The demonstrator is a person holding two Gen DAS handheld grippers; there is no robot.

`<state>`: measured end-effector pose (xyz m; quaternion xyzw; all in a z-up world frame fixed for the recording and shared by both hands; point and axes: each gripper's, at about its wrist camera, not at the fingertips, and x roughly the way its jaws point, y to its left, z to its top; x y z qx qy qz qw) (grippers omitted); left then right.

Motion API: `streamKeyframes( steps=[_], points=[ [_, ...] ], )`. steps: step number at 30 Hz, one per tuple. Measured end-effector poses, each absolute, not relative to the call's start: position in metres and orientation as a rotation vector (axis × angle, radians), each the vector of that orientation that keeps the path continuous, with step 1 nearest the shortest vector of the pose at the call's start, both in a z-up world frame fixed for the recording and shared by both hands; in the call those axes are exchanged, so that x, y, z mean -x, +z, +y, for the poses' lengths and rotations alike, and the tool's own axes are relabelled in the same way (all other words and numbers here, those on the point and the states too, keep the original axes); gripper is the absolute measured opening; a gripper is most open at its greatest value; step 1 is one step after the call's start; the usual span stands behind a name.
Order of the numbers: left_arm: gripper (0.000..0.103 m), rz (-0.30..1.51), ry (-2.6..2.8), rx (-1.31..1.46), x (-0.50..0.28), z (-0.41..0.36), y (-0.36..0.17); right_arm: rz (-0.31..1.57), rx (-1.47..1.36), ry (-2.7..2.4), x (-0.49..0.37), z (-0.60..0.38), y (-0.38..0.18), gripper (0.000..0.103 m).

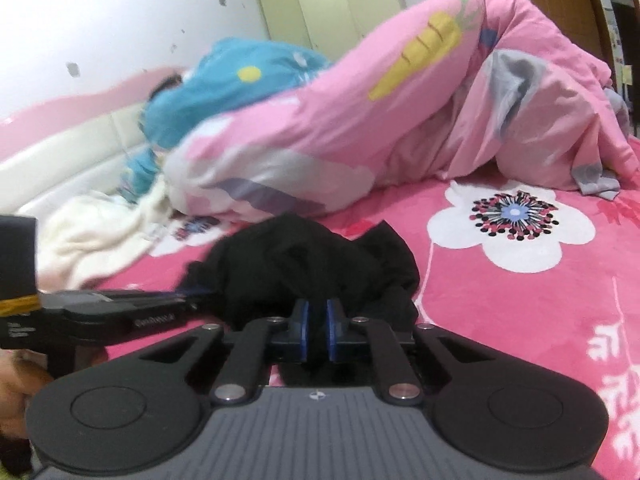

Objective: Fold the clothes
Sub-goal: 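Lift the black T-shirt off the bed with both grippers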

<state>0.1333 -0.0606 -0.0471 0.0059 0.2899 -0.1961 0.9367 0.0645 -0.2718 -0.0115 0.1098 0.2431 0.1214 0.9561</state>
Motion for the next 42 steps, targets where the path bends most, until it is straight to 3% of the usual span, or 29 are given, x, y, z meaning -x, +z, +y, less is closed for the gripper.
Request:
streamKeyframes(
  steps=[5, 7, 8, 11, 14, 17, 19, 21, 22, 24, 26, 29, 42],
  points=[
    [0.005, 0.589, -0.439, -0.028, -0.104, -0.054, -0.044, 0.495, -0.238, 0.255, -0.031, -0.281, -0.001, 0.010],
    [0.010, 0.584, -0.426, -0.034, -0.101, -0.053, -0.044, 0.514, -0.242, 0.242, -0.029, -0.284, 0.000, 0.017],
    [0.026, 0.580, -0.413, -0.032, -0.103, -0.053, -0.043, 0.523, -0.243, 0.236, -0.028, -0.285, 0.000, 0.025],
    [0.059, 0.559, -0.360, -0.016, -0.114, -0.052, -0.037, 0.523, -0.270, 0.222, -0.042, -0.285, -0.001, 0.055],
    [0.078, 0.529, -0.327, -0.020, -0.135, -0.058, -0.031, 0.500, -0.280, 0.221, -0.064, -0.282, -0.003, 0.069],
    [0.081, 0.527, -0.308, -0.022, -0.161, -0.066, -0.032, 0.505, -0.291, 0.237, -0.099, -0.276, -0.011, 0.077],
    [0.078, 0.547, -0.293, -0.021, -0.181, -0.071, -0.038, 0.517, -0.299, 0.234, -0.122, -0.273, -0.019, 0.077],
    [0.058, 0.579, -0.290, -0.019, -0.199, -0.076, -0.046, 0.558, -0.316, 0.228, -0.145, -0.272, -0.033, 0.077],
    [0.042, 0.603, -0.299, -0.013, -0.205, -0.077, -0.050, 0.580, -0.325, 0.224, -0.156, -0.272, -0.040, 0.075],
    [0.032, 0.641, -0.315, -0.001, -0.212, -0.079, -0.057, 0.639, -0.348, 0.259, -0.171, -0.271, -0.055, 0.059],
    [0.021, 0.635, -0.317, -0.003, -0.208, -0.078, -0.060, 0.666, -0.360, 0.275, -0.174, -0.270, -0.064, 0.029],
    [0.014, 0.619, -0.324, -0.005, -0.197, -0.075, -0.058, 0.634, -0.366, 0.269, -0.163, -0.271, -0.062, 0.011],
    [0.009, 0.567, -0.460, 0.071, -0.093, -0.040, -0.026, 0.515, -0.506, 0.318, -0.054, -0.292, -0.017, 0.007]
  ],
)
